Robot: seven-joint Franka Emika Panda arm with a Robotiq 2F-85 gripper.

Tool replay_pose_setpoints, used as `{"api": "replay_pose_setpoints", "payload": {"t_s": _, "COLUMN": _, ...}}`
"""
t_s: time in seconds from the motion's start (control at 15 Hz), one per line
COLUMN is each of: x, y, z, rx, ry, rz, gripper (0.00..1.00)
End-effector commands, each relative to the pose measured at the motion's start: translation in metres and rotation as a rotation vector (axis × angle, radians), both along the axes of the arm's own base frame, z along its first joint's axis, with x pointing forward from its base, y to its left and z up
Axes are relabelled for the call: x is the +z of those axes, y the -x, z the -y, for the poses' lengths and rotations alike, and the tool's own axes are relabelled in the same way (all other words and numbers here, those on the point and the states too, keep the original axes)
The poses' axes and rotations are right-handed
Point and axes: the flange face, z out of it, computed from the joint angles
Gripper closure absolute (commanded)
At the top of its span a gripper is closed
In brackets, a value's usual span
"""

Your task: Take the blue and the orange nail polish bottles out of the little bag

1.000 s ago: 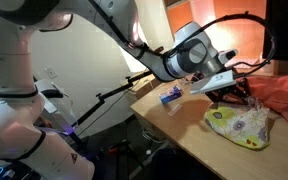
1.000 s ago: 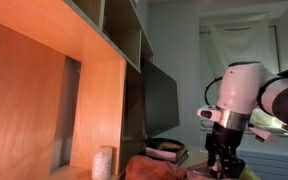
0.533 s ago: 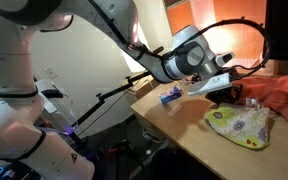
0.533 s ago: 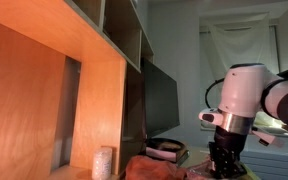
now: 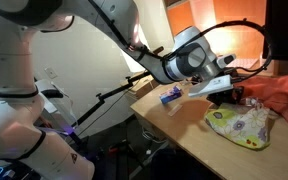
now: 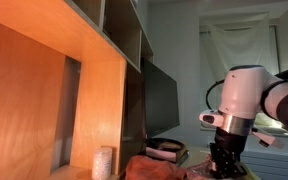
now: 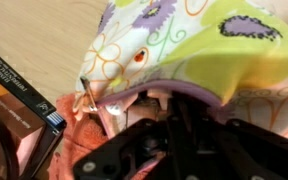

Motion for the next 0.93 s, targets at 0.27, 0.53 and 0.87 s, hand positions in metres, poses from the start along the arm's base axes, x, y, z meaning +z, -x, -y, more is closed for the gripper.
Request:
{"api": "replay_pose_setpoints", "payload": {"t_s": 0.27, "x": -0.001, "y": -0.023, "z": 0.01, "rx": -0.056, "ry": -0.02, "rz": -0.068, "gripper": 0.27}}
{"api": "replay_pose_setpoints", "payload": {"t_s": 0.53, "x": -0.003, "y": -0.039, "z": 0.013, "rx": -0.078, "ry": -0.013, "rz": -0.109, "gripper": 0.01}}
{"api": "replay_pose_setpoints", "payload": {"t_s": 0.87, "x": -0.009, "y": -0.051, "z": 0.012, "rx": -0.07, "ry": -0.007, "rz": -0.146, "gripper": 0.0}}
